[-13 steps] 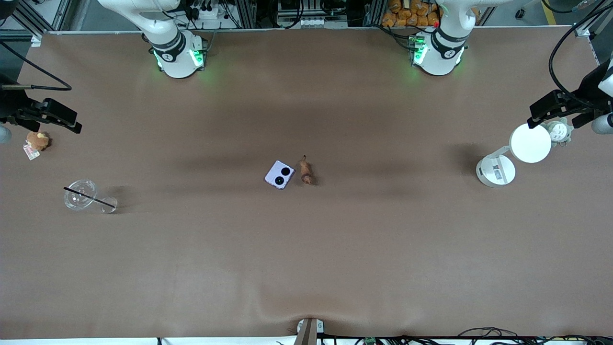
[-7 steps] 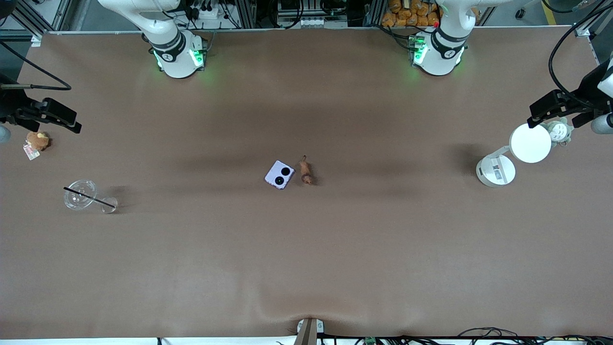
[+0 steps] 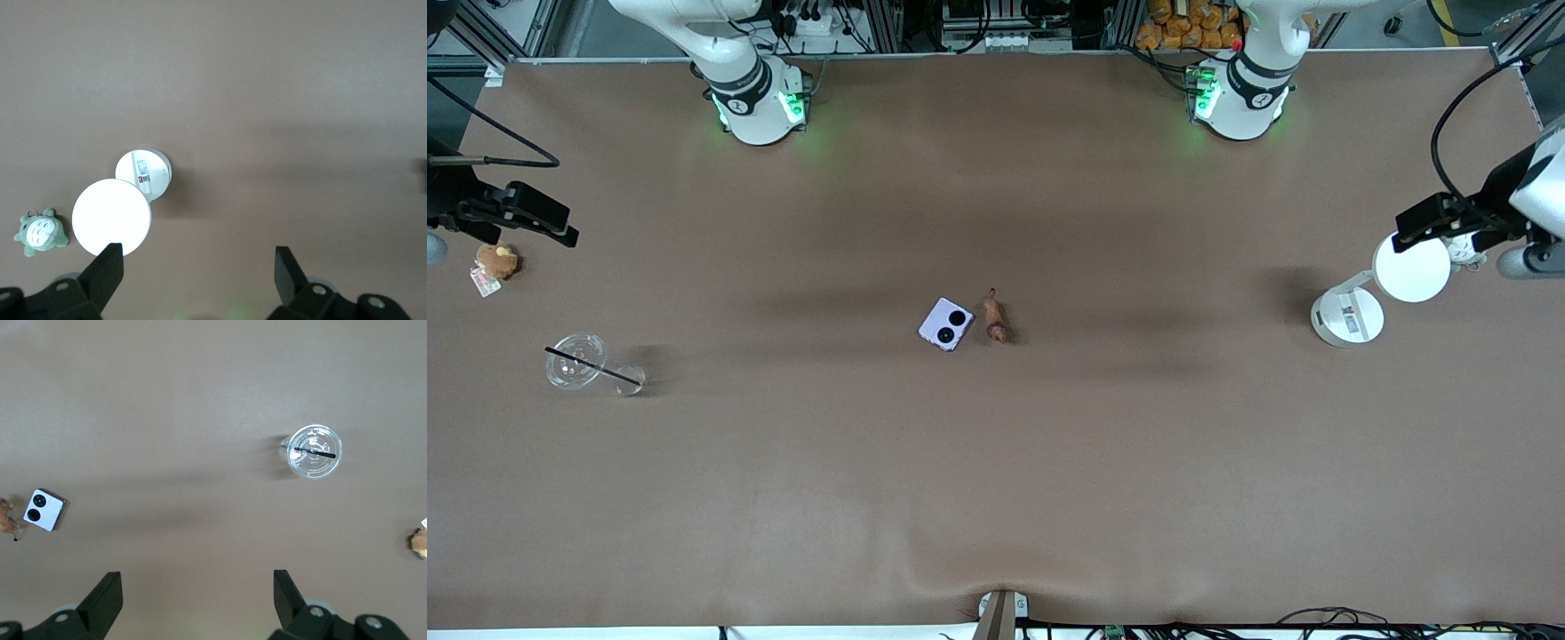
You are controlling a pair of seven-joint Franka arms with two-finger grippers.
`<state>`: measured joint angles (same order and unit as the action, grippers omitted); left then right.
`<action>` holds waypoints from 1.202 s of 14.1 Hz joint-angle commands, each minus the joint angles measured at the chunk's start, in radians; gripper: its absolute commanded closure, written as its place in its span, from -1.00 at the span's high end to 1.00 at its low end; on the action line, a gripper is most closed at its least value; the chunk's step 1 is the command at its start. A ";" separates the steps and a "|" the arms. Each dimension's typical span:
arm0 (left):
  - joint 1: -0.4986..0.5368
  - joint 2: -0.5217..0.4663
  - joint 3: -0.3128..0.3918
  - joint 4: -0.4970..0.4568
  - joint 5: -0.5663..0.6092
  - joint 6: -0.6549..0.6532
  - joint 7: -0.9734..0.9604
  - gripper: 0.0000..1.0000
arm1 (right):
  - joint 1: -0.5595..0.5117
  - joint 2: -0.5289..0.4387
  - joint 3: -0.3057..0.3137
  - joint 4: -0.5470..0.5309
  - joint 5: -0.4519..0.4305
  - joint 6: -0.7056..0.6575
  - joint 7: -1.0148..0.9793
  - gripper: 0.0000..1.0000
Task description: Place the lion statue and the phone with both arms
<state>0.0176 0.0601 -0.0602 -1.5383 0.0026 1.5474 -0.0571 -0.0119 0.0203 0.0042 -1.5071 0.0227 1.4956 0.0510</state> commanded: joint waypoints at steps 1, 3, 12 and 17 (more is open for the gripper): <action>0.004 0.088 -0.004 0.043 0.039 -0.018 0.011 1.00 | -0.010 -0.005 0.010 0.008 -0.003 -0.014 0.013 1.00; 0.005 0.096 -0.006 0.041 0.031 -0.013 0.017 1.00 | -0.010 -0.003 0.010 0.008 -0.003 -0.014 0.013 1.00; -0.106 0.206 -0.017 0.064 -0.065 0.100 -0.004 1.00 | -0.007 0.004 0.008 0.008 0.000 -0.006 0.015 1.00; -0.178 0.357 -0.016 0.177 -0.081 0.160 -0.029 1.00 | 0.013 0.059 0.010 0.007 0.000 -0.015 0.016 1.00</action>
<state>-0.1436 0.3478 -0.0799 -1.4474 -0.0624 1.7061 -0.0814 -0.0041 0.0539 0.0093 -1.5122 0.0228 1.4949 0.0510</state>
